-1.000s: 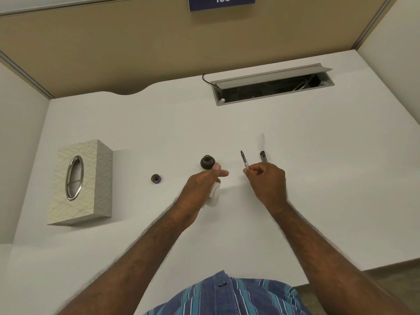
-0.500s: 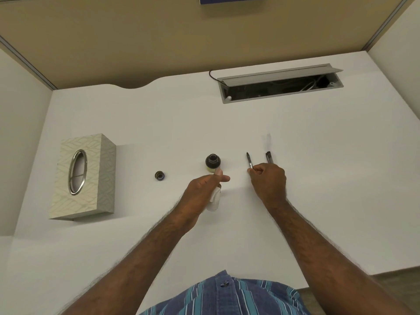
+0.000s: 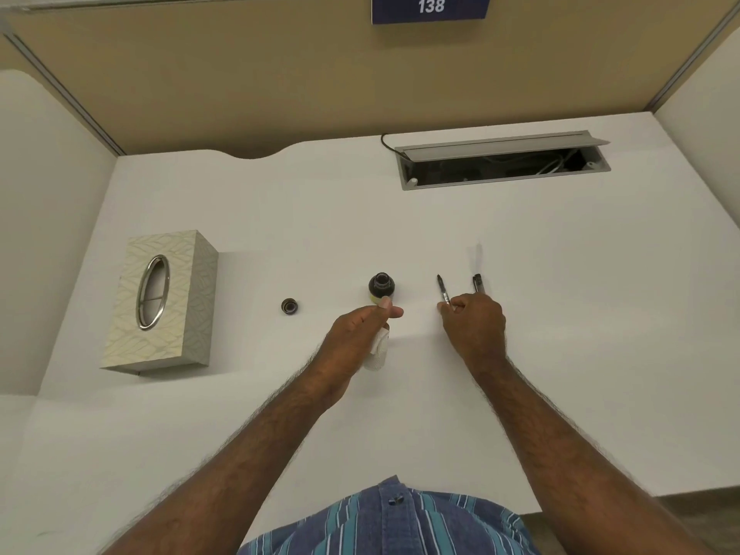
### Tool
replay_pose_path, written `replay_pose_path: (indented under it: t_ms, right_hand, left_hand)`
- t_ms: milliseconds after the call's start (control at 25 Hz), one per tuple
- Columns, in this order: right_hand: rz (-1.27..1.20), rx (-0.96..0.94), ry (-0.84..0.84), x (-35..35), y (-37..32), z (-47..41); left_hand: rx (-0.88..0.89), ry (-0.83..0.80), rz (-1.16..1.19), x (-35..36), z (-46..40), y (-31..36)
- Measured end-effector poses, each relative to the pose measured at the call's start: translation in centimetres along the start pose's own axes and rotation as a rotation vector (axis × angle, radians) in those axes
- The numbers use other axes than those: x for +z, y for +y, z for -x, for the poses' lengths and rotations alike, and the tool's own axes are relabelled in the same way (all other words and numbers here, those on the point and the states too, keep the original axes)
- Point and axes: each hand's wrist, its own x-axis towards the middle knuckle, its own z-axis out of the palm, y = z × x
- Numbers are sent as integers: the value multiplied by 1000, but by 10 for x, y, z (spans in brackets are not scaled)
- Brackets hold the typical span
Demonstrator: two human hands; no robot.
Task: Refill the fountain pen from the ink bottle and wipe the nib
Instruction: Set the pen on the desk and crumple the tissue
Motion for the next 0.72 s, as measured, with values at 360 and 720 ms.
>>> replay_pose_path:
  t_ms: [360, 720]
  right_hand:
    - [-346, -170, -106, -35, -18, 67]
    - [-485, -467, -501, -43, -45, 140]
  left_hand:
    - [95, 21, 193, 1, 22, -18]
    - [114, 139, 389, 11, 70, -43]
